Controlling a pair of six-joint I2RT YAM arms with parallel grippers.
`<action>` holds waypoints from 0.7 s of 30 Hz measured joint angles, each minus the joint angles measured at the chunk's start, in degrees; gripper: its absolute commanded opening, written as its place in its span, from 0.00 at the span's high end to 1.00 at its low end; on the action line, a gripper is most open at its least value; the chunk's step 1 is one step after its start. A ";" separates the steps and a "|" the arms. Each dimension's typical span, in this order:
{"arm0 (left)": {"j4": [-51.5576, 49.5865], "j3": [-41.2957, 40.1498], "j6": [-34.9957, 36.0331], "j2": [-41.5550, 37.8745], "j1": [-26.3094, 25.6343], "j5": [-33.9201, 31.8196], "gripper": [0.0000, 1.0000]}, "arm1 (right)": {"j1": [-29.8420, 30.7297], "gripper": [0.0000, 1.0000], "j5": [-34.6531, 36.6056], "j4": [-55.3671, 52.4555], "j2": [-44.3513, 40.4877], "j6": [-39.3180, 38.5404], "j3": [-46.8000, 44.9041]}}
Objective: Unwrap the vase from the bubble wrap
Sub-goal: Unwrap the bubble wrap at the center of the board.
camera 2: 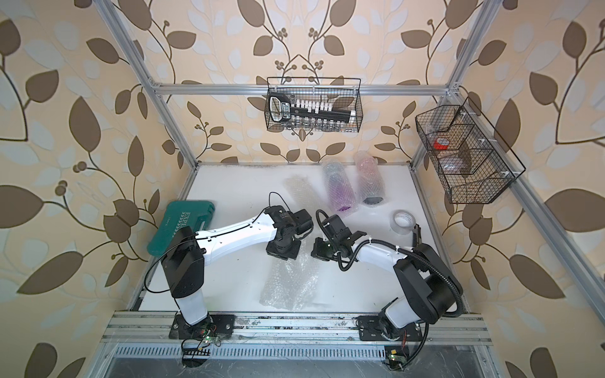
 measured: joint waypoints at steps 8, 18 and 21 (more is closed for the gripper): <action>1.92 -7.85 0.61 -7.74 12.02 1.53 1.00 | -1.11 0.98 1.22 -2.95 1.53 -2.71 3.89; 10.54 -21.99 1.90 -15.13 24.81 8.17 1.00 | -1.84 0.97 2.14 -5.11 4.20 -4.57 6.21; 12.63 -24.44 1.99 -14.71 26.38 9.35 0.87 | -1.84 0.90 2.56 -5.75 4.63 -4.74 6.78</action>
